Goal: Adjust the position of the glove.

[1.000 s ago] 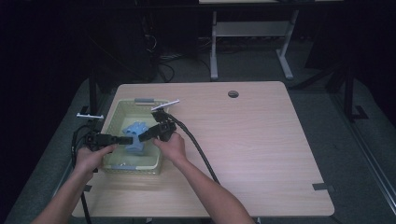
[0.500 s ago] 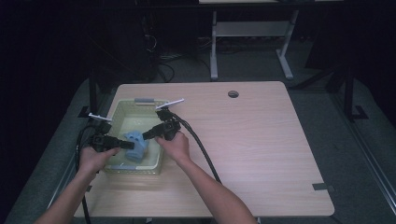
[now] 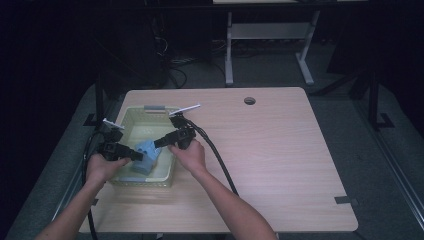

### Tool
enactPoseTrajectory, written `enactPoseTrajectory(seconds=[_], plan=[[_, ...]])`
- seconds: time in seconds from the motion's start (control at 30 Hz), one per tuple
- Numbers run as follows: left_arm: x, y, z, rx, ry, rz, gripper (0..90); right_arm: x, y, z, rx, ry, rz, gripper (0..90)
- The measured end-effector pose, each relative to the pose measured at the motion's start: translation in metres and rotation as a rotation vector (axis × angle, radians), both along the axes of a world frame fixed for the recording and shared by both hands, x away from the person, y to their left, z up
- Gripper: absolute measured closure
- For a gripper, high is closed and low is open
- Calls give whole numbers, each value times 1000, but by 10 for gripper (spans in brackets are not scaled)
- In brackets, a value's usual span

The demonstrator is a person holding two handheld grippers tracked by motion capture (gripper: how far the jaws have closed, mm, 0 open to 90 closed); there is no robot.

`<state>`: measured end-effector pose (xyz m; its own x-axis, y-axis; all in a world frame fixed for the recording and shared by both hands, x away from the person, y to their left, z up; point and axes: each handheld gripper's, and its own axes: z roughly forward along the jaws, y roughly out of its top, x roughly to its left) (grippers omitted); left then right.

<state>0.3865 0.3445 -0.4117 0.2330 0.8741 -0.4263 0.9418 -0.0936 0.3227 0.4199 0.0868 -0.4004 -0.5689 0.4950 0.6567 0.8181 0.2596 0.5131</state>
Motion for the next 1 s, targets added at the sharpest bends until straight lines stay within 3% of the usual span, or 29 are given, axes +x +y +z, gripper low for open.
enactPoseTrajectory(seconds=[0.17, 0.3, 0.37, 0.6, 1.0], plan=[[-1, 3, 6, 26, -19, 12, 597, 0, -4, 2, 4, -7, -10, 688], [1, -1, 5, 36, -29, -3, 667, -1, -7, 4, 5, -11, -10, 687], [3, -3, 3, 29, -13, -18, 687, -1, -9, 4, 6, -13, -11, 687], [8, -10, -4, 85, 28, -33, 690, -2, -18, 8, 16, -19, -20, 681], [0, -3, 17, -25, -73, -21, 640, -2, -39, 18, 41, -28, -44, 634]])
